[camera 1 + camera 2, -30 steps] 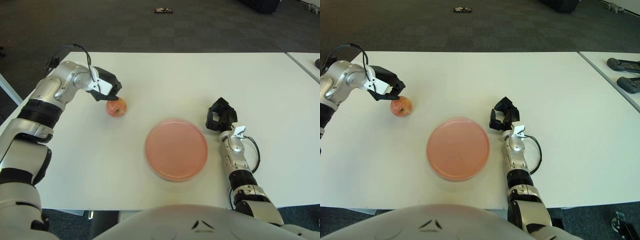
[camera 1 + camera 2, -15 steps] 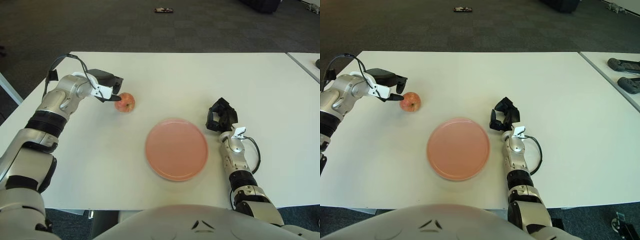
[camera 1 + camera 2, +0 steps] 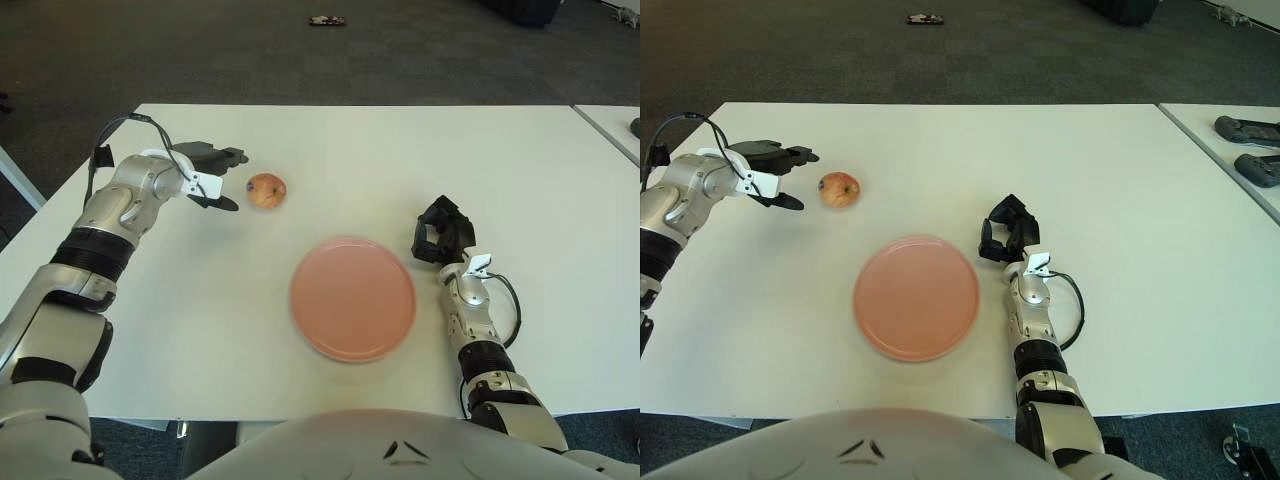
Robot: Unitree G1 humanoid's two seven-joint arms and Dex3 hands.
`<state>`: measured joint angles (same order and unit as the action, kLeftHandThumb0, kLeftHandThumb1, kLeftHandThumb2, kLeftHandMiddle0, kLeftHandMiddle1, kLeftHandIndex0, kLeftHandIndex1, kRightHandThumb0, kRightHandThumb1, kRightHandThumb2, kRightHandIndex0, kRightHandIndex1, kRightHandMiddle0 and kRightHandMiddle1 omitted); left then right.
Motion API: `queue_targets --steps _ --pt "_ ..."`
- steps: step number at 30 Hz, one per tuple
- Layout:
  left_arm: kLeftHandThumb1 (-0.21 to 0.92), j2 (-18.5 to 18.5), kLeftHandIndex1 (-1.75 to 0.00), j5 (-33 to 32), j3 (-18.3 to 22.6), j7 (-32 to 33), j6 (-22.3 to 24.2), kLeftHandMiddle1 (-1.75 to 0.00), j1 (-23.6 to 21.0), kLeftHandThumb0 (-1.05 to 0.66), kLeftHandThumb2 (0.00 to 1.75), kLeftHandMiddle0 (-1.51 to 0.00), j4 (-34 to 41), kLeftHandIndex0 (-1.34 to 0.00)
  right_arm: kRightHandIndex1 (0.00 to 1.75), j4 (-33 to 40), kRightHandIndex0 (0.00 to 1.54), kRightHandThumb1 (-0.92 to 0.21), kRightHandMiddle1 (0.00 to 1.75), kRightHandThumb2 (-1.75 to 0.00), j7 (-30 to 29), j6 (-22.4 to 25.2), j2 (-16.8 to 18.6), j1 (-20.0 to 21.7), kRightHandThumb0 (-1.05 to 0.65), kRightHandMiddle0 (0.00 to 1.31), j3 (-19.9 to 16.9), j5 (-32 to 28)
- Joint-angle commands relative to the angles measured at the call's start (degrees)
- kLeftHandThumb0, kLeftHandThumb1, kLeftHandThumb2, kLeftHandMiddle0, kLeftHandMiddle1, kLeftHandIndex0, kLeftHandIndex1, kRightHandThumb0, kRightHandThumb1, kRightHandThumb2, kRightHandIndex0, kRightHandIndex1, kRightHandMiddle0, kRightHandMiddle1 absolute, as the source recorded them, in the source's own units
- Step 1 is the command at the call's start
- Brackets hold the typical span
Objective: Put the apple into the plate.
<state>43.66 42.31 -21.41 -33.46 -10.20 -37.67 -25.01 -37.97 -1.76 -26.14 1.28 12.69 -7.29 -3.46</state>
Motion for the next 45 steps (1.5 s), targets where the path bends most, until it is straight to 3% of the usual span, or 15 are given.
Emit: queue_targets --steps 1,14,30,41,45 --pt "0.92 1.2 0.0 0.4 -0.9 -3.5 0.8 0.0 -0.6 -1.04 0.12 0.0 1.8 0.0 1.75 -2.6 1.11 -0.3 1.75 -1.33 0.0 2.9 0.3 -2.1 -0.48 0.62 0.0 -0.1" --pt "0.92 2.3 0.0 1.8 -0.9 -6.2 1.0 0.0 -0.5 -1.05 0.18 0.0 4.1 0.0 1.75 -3.0 1.11 -0.3 1.75 -1.32 0.9 2.6 0.3 -2.0 -0.48 0.62 0.0 -0.4" --pt "0.92 1.5 0.0 2.3 -1.0 -2.9 0.0 0.0 -1.3 -1.05 0.18 0.0 3.1 0.0 1.75 -4.0 1.11 -0.29 1.75 -1.34 1.0 1.9 0.5 -1.5 -0.48 0.63 -0.2 -0.5" --pt "0.89 -1.7 0.0 0.1 1.9 13.1 -2.7 0.0 0.1 -1.05 0.1 0.0 -1.5 0.0 1.75 -4.1 1.12 -0.28 1.75 -1.35 0.4 1.7 0.8 -1.6 -0.49 0.64 0.0 -0.1" --pt "0.91 -3.0 0.0 -0.5 2.3 20.7 -6.6 0.0 -0.7 -1.05 0.09 0.0 -5.7 0.0 1.75 -4.2 1.12 -0.28 1.75 -1.35 0.2 1.7 0.8 -1.6 -0.49 0.63 0.1 0.0"
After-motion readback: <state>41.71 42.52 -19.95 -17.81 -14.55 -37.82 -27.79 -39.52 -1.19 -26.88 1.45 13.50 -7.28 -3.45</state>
